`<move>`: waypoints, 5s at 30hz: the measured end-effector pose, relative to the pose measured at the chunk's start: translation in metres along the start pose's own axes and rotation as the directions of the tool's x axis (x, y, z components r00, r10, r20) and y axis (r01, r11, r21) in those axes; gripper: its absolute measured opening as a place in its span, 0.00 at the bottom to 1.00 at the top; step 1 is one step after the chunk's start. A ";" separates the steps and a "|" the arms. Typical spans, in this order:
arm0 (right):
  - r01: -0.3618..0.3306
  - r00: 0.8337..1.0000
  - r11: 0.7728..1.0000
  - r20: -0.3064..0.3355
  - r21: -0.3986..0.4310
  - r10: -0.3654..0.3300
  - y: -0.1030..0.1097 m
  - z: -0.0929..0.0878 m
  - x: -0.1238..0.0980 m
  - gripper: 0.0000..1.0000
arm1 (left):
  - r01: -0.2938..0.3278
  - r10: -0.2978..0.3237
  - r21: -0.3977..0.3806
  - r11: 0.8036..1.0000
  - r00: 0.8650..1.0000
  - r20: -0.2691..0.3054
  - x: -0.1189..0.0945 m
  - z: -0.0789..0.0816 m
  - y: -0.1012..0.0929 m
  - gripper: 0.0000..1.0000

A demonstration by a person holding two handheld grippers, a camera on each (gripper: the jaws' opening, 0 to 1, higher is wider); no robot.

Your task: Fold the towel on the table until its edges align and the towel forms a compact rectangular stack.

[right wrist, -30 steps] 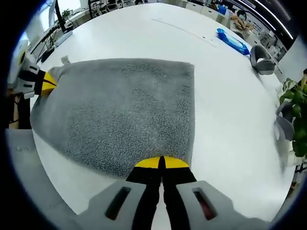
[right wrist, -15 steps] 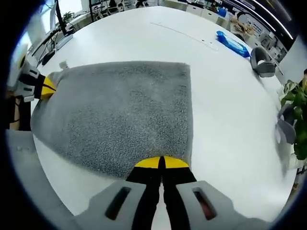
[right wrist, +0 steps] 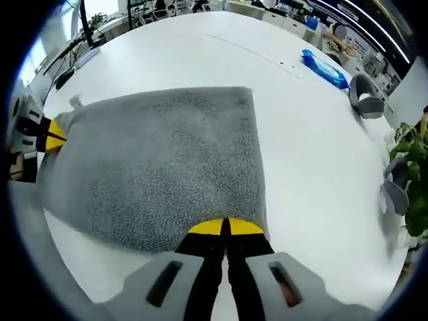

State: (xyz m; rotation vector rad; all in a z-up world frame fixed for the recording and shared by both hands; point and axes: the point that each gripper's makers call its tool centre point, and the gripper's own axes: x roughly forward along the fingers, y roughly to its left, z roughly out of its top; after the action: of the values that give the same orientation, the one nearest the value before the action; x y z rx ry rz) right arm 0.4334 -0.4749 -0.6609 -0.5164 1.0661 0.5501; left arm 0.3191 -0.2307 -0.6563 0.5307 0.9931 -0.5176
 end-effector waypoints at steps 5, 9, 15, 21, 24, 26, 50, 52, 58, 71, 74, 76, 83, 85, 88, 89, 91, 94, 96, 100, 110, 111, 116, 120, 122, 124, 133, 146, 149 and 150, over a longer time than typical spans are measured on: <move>-0.006 1.000 1.000 0.003 0.013 0.006 -0.007 0.006 0.004 0.00 | 0.019 -0.019 0.002 1.000 1.000 0.019 0.000 0.002 -0.005 0.01; -0.007 1.000 1.000 0.011 0.016 0.007 -0.011 0.011 0.006 0.00 | 0.023 -0.024 0.009 1.000 0.999 0.032 0.000 0.004 -0.010 0.01; -0.007 1.000 1.000 0.005 0.008 0.007 -0.017 0.018 0.011 0.00 | 0.024 -0.026 0.037 0.999 0.999 0.042 0.001 0.007 -0.016 0.01; 0.003 1.000 1.000 -0.001 -0.012 -0.003 -0.022 0.023 0.014 0.00 | 0.042 -0.045 0.055 0.998 0.998 0.050 0.000 0.011 -0.028 0.01; 0.012 1.000 1.000 0.001 -0.024 -0.012 -0.026 0.026 0.015 0.00 | 0.063 -0.066 0.050 0.997 0.996 0.054 0.000 0.013 -0.038 0.01; 0.016 1.000 0.999 0.002 -0.031 -0.016 -0.028 0.028 0.016 0.00 | 0.075 -0.078 0.062 0.995 0.995 0.058 -0.001 0.015 -0.046 0.01; 0.047 0.999 0.993 -0.003 -0.104 -0.047 -0.049 0.057 0.030 0.00 | 0.140 -0.157 0.169 0.976 0.983 0.092 0.000 0.041 -0.095 0.01; 0.048 0.999 0.993 -0.002 -0.106 -0.049 -0.051 0.060 0.031 0.00 | 0.144 -0.163 0.184 0.972 0.982 0.097 0.001 0.043 -0.099 0.01; 0.054 0.999 0.992 0.000 -0.118 -0.054 -0.056 0.065 0.034 0.00 | 0.161 -0.186 0.222 0.962 0.978 0.096 0.003 0.053 -0.109 0.01; 0.064 0.998 0.990 0.031 -0.128 -0.060 -0.063 0.073 0.038 0.00 | 0.189 -0.222 0.237 0.953 0.967 0.125 0.007 0.068 -0.127 0.01; 0.065 0.997 0.990 0.036 -0.126 -0.061 -0.064 0.073 0.039 0.00 | 0.188 -0.223 0.242 0.952 0.967 0.126 0.008 0.069 -0.128 0.01; 0.065 0.997 0.991 0.037 -0.119 -0.061 -0.064 0.074 0.039 0.00 | 0.184 -0.220 0.245 0.952 0.967 0.128 0.008 0.070 -0.128 0.01; 0.095 0.987 0.995 0.135 -0.039 -0.088 -0.066 0.089 0.023 0.00 | 0.176 -0.213 0.239 0.955 0.967 0.139 0.008 0.071 -0.129 0.00; 0.090 0.980 0.995 0.183 -0.041 -0.081 -0.062 0.095 0.011 0.00 | 0.178 -0.214 0.228 0.957 0.966 0.144 0.008 0.071 -0.129 0.00; 0.122 0.964 0.992 0.244 -0.042 -0.108 -0.064 0.103 -0.006 0.00 | 0.181 -0.217 0.226 0.957 0.965 0.148 0.008 0.071 -0.129 0.00; 0.087 0.959 0.996 0.272 -0.014 -0.080 -0.057 0.104 -0.014 0.00 | 0.185 -0.219 0.214 0.959 0.964 0.149 0.008 0.071 -0.129 0.00; 0.065 0.944 0.998 0.322 0.018 -0.068 -0.049 0.106 -0.027 0.00 | 0.191 -0.224 0.202 0.961 0.962 0.155 0.008 0.071 -0.128 0.00; 0.042 0.921 0.999 0.386 0.019 -0.046 -0.029 0.096 -0.053 0.00 | 0.197 -0.229 0.189 0.962 0.959 0.167 0.008 0.071 -0.128 0.01; 0.020 0.904 1.000 0.427 0.011 -0.023 -0.010 0.085 -0.069 0.00 | 0.194 -0.229 0.196 0.961 0.957 0.176 0.007 0.071 -0.129 0.01; -0.023 0.881 0.999 0.474 0.042 0.000 0.023 0.056 -0.090 0.00 | 0.190 -0.240 0.226 0.955 0.946 0.219 0.005 0.070 -0.129 0.01; -0.075 0.853 0.982 0.521 0.172 -0.026 0.062 -0.007 -0.122 0.00 | 0.201 -0.231 0.113 0.973 0.843 0.486 -0.047 0.116 -0.089 0.01; -0.088 0.850 0.979 0.526 0.186 -0.023 0.064 -0.009 -0.126 0.00 | 0.208 -0.234 0.109 0.972 0.839 0.492 -0.054 0.114 -0.085 0.01; -0.103 0.844 0.976 0.537 0.190 -0.015 0.072 -0.018 -0.127 0.00 | 0.277 -0.293 0.109 0.955 0.814 0.501 -0.070 0.098 -0.092 0.03; -0.149 0.851 0.970 0.524 0.191 0.028 0.082 -0.024 -0.123 0.00 | 0.234 -0.307 0.211 0.949 0.840 0.448 -0.062 0.087 -0.101 0.13; -0.180 0.838 0.970 0.542 0.161 0.065 0.089 -0.020 -0.125 0.00 | 0.216 -0.306 0.246 0.945 0.851 0.427 -0.057 0.084 -0.105 0.16; -0.259 0.845 0.958 0.509 0.124 0.163 0.108 -0.025 -0.120 0.01 | 0.220 -0.300 0.242 0.945 0.879 0.371 -0.049 0.074 -0.106 0.16; -0.350 0.880 0.932 0.307 -0.098 0.363 0.165 -0.050 -0.101 0.16 | 0.282 -0.339 0.204 0.937 0.871 0.354 -0.044 0.066 -0.109 0.28; -0.280 0.947 0.939 0.100 -0.199 0.304 0.157 -0.093 -0.076 0.30 | 0.297 -0.350 0.228 0.927 0.906 0.240 -0.027 0.046 -0.120 0.34; -0.259 0.956 0.943 0.085 -0.207 0.281 0.154 -0.096 -0.074 0.29 | 0.315 -0.366 0.235 0.919 0.904 0.220 -0.023 0.042 -0.124 0.38; -0.251 0.959 0.943 0.076 -0.218 0.272 0.153 -0.098 -0.073 0.29 | 0.321 -0.370 0.234 0.918 0.905 0.209 -0.021 0.040 -0.126 0.40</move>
State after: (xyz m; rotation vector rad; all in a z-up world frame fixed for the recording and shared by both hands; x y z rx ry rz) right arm 0.2422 -0.4339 -0.6525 -0.5237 0.9874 0.9216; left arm 0.2560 -0.3477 -0.6426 0.4482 0.7997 -0.9867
